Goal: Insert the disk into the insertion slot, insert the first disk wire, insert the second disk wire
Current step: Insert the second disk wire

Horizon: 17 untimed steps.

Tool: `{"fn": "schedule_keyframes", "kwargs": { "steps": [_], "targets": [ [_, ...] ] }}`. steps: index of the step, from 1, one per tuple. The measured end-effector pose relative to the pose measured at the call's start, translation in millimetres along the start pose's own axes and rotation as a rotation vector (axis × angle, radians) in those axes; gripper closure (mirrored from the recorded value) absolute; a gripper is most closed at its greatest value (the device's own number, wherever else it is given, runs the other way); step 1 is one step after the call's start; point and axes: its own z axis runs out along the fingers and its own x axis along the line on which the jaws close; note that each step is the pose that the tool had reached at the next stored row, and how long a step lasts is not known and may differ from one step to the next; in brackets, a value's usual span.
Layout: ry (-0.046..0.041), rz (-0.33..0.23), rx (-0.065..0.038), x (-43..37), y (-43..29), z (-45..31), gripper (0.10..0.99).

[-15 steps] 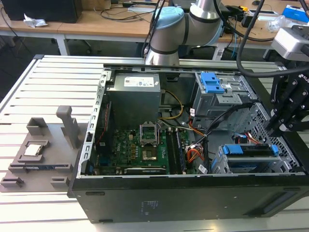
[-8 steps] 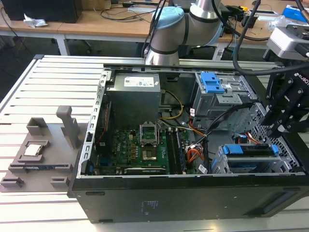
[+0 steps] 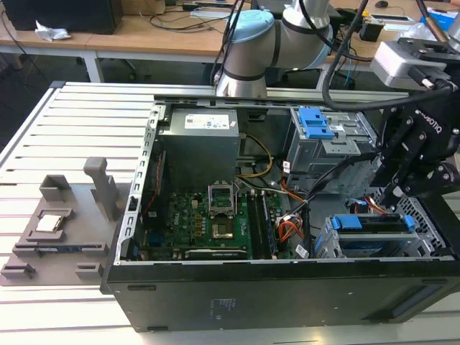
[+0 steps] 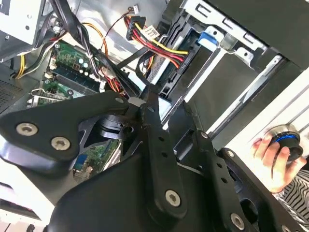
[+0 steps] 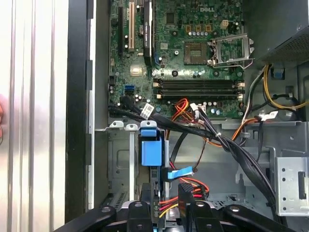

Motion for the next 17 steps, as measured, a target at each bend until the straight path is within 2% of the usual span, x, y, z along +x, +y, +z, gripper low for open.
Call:
{"fn": "schedule_keyframes", "kwargs": {
  "steps": [4,6,13,15,17],
  "targets": [
    [0.0109,0.001,0.000,-5.2,1.1,4.1,0.725],
    [0.0175,0.001,0.000,-9.3,3.4,8.6,0.725],
    [0.0266,-0.012,0.001,-9.7,11.3,17.4,0.725],
    [0.0344,-0.016,0.001,-11.5,12.7,19.4,0.725],
    [0.0573,-0.025,0.002,-17.1,12.9,21.6,0.725]
  ]
}}
